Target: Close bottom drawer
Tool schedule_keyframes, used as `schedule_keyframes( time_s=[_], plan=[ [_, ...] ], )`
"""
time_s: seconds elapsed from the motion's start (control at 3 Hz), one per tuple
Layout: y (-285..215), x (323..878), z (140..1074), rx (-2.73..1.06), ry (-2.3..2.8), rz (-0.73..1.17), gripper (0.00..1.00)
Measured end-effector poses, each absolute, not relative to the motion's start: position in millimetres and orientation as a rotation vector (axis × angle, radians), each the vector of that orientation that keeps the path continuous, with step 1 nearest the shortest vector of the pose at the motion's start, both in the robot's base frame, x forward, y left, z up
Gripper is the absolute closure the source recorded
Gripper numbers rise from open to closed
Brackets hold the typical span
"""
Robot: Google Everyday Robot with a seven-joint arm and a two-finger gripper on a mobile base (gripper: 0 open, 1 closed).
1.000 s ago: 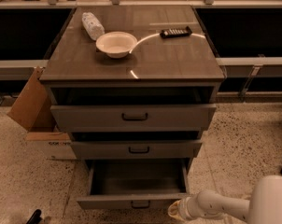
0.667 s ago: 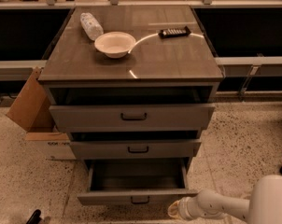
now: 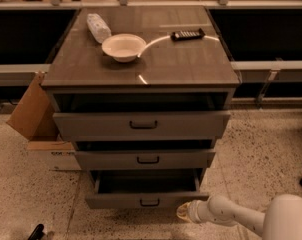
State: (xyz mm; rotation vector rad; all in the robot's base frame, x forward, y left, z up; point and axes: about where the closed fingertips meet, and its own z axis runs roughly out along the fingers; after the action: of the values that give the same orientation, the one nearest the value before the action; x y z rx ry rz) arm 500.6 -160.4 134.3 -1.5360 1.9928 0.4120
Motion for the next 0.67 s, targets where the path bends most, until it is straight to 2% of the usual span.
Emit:
schedule_keyframes(
  time_s=[0.67],
  plan=[
    [-160,577,138,-1.442,1.912,0.35,1.0]
  ],
)
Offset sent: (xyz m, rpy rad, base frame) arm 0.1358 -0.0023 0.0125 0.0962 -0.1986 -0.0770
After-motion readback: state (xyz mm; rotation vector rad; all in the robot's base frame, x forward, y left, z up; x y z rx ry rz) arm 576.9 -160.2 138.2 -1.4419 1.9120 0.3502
